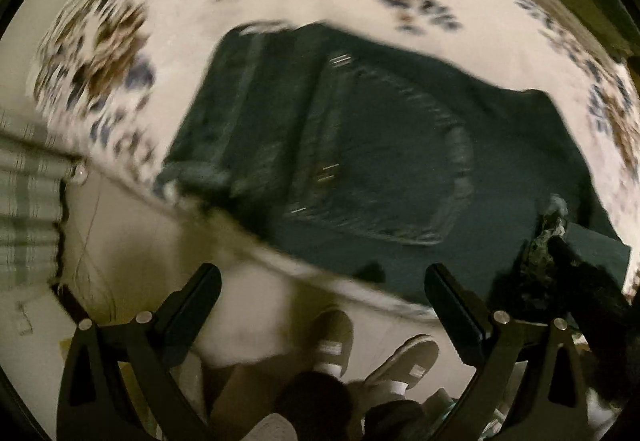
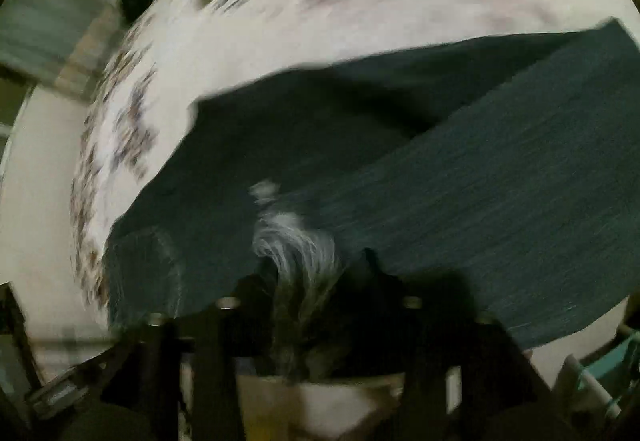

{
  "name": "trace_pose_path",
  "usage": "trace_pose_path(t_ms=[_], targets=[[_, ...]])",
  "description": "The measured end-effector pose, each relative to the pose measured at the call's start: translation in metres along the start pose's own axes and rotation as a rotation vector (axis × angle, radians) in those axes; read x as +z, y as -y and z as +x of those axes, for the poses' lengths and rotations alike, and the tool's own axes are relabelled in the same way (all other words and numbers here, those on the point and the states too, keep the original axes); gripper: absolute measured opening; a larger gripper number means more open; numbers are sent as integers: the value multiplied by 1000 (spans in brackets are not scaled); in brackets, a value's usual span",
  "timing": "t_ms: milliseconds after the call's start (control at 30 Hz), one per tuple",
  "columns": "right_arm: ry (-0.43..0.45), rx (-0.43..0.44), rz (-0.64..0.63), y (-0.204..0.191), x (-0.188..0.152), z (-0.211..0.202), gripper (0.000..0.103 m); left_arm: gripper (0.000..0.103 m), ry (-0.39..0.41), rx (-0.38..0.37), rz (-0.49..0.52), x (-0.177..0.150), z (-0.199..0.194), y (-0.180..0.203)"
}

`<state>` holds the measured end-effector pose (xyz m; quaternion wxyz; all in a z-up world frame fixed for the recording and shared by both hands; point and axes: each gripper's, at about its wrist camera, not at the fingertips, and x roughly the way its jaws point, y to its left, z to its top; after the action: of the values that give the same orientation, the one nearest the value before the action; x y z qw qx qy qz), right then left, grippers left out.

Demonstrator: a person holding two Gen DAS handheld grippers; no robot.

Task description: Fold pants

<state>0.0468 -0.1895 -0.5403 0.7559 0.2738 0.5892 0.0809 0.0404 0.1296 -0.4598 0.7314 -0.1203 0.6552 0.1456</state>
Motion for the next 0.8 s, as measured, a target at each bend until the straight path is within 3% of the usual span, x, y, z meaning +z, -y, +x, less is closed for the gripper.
trace_pose_path(t_ms=[67, 133, 200, 267, 433, 500, 533, 600, 700, 800], targets=[[-58, 63, 6, -10, -7, 1, 49, 103, -13, -1, -31, -2, 4, -14], [-17, -4, 2, -14, -11, -17, 49, 103, -9, 1, -54, -5, 5, -27], [21, -67, -32, -17, -14, -33, 57, 103, -1, 3, -64, -8, 5, -34], [18, -157, -67, -22, -7, -43, 57, 103, 2, -2, -75, -10, 6, -40], [-47, -295, -111, -37, 2, -3, 57, 103, -16, -16, -117, -11, 13, -46], [-103, -393, -143, -41, 2, 27, 56, 103, -16, -17, -125, -11, 12, -46], [-85, -424, -160, -44, 0, 30, 53, 103, -15, -14, -125, -12, 11, -47], [-46, -533, -169, -49, -2, 29, 8, 103, -9, -14, -127, -15, 9, -52], [-21, -512, -82, -40, 0, 21, 8, 103, -3, -7, -129, -17, 8, -58], [32, -502, -95, -50, -3, 8, 8, 103, 1, -6, -142, -17, 8, -60]])
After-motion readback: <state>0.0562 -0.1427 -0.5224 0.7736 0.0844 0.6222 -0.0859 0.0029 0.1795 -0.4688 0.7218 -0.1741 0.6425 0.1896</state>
